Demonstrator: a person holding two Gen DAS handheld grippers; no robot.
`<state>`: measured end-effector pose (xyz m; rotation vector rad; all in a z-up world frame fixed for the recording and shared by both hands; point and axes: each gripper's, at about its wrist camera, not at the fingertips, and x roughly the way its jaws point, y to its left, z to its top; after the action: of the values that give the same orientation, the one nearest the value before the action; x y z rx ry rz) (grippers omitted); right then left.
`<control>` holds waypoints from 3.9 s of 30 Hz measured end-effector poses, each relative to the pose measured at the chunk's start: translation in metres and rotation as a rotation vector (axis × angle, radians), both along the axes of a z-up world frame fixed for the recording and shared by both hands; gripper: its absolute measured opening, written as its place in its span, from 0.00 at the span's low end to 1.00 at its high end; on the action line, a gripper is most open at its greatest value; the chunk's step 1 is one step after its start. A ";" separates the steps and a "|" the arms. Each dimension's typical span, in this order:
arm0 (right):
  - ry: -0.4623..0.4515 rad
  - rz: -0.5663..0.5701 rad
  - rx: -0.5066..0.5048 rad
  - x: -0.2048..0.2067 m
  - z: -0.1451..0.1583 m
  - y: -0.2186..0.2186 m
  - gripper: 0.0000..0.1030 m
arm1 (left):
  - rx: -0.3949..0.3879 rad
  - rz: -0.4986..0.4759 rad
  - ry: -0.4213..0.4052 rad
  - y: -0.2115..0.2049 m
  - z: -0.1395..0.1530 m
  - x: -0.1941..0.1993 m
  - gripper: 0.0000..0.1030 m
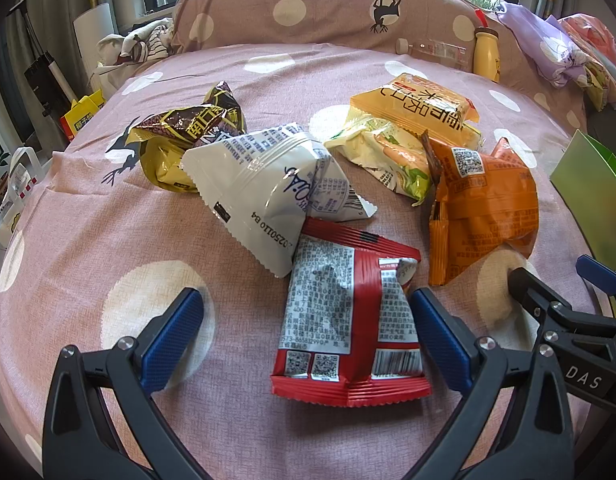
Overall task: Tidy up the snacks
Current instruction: 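Withdraw the right tool from the box back toward the snack pile, then lower the right tool onto the red-and-white snack bag, then close the right tool on the red-and-white bag and lift it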
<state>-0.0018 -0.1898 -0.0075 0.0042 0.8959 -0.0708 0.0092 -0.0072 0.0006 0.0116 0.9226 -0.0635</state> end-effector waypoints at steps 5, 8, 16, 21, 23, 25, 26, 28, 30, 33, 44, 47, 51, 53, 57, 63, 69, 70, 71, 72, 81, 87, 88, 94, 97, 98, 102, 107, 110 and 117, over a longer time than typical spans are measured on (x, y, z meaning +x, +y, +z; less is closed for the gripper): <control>0.000 0.000 -0.001 0.000 0.000 0.000 0.99 | 0.011 0.016 0.005 0.000 0.003 0.000 1.00; 0.000 0.000 -0.001 0.000 0.000 0.000 1.00 | 0.011 0.030 0.013 0.002 0.006 -0.001 1.00; 0.000 0.000 0.000 0.000 0.000 0.000 1.00 | -0.121 0.054 0.011 0.021 0.027 -0.007 0.99; 0.000 0.000 0.000 0.000 0.000 0.000 1.00 | -0.166 0.054 -0.007 0.029 0.041 -0.007 0.99; 0.001 0.000 0.000 0.000 0.000 0.000 1.00 | -0.168 0.046 -0.019 0.030 0.045 -0.007 0.99; 0.006 0.000 -0.004 0.001 0.000 0.001 1.00 | -0.183 0.035 -0.030 0.030 0.051 -0.007 0.99; 0.009 0.000 -0.011 0.002 -0.001 0.002 1.00 | -0.193 0.030 -0.035 0.030 0.053 -0.007 0.99; 0.016 0.000 -0.009 0.004 -0.001 0.003 1.00 | -0.204 0.025 -0.040 0.032 0.057 -0.008 0.99; 0.035 -0.003 0.006 0.005 0.002 0.001 0.99 | -0.212 0.022 -0.043 0.031 0.059 -0.009 0.99; 0.104 -0.013 0.092 0.005 0.013 -0.001 0.99 | -0.222 0.019 -0.042 0.033 0.061 -0.010 0.99; 0.047 0.030 0.351 0.014 0.082 0.012 0.94 | -0.263 -0.018 0.022 0.032 0.053 -0.001 0.81; 0.078 0.035 0.438 0.020 0.075 0.010 0.81 | -0.270 -0.052 0.032 0.027 0.051 -0.001 0.76; 0.085 0.066 0.452 0.016 0.064 0.015 0.74 | -0.274 -0.074 0.072 0.022 0.043 0.001 0.69; 0.108 0.090 0.468 0.017 0.058 0.019 0.73 | -0.272 -0.070 0.091 0.020 0.038 0.002 0.66; 0.167 0.127 0.503 0.019 0.043 0.027 0.73 | -0.283 -0.047 0.141 0.022 0.028 0.006 0.65; 0.270 0.166 0.630 0.029 0.015 0.036 0.62 | -0.265 -0.025 0.169 0.021 0.021 0.007 0.61; 0.277 0.174 0.648 0.031 0.010 0.041 0.59 | -0.273 -0.065 0.164 0.014 0.019 0.007 0.43; 0.279 0.179 0.661 0.031 0.009 0.040 0.56 | -0.268 -0.073 0.162 0.012 0.020 0.007 0.43; 0.287 0.190 0.681 0.031 0.008 0.041 0.54 | -0.267 -0.083 0.161 0.010 0.020 0.007 0.42; 0.296 0.205 0.707 0.033 0.006 0.043 0.49 | -0.259 -0.095 0.160 0.007 0.020 0.006 0.42; 0.284 0.244 0.706 0.028 0.012 0.055 0.39 | -0.254 -0.132 0.129 -0.001 0.025 0.001 0.39; 0.271 0.249 0.701 0.027 0.016 0.056 0.39 | -0.258 -0.138 0.118 -0.002 0.028 -0.002 0.37; 0.273 0.250 0.700 0.027 0.016 0.056 0.39 | -0.255 -0.136 0.121 -0.002 0.027 -0.002 0.37; 0.298 0.191 0.714 0.029 0.008 0.047 0.40 | -0.234 -0.096 0.132 0.005 0.026 -0.005 0.41; 0.316 0.179 0.734 0.031 0.004 0.044 0.46 | -0.235 -0.081 0.135 0.009 0.026 -0.005 0.44; 0.322 0.182 0.743 0.031 0.003 0.045 0.47 | -0.241 -0.077 0.136 0.011 0.026 -0.006 0.47; 0.323 0.197 0.755 0.031 0.002 0.048 0.52 | -0.235 -0.058 0.130 0.015 0.027 -0.007 0.56; 0.330 0.217 0.787 0.033 -0.002 0.055 0.52 | -0.233 -0.106 0.117 0.004 0.027 -0.009 0.39; 0.312 0.227 0.742 0.029 0.001 0.059 0.50 | -0.212 -0.119 0.095 0.000 0.029 -0.011 0.35; 0.205 0.243 0.721 0.006 0.035 0.051 0.49 | -0.213 -0.160 -0.036 -0.011 0.061 -0.028 0.34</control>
<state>0.0046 -0.1392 0.0277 0.5674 1.0798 0.4882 -0.0192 -0.0182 0.0621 -0.1105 0.8739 -0.3083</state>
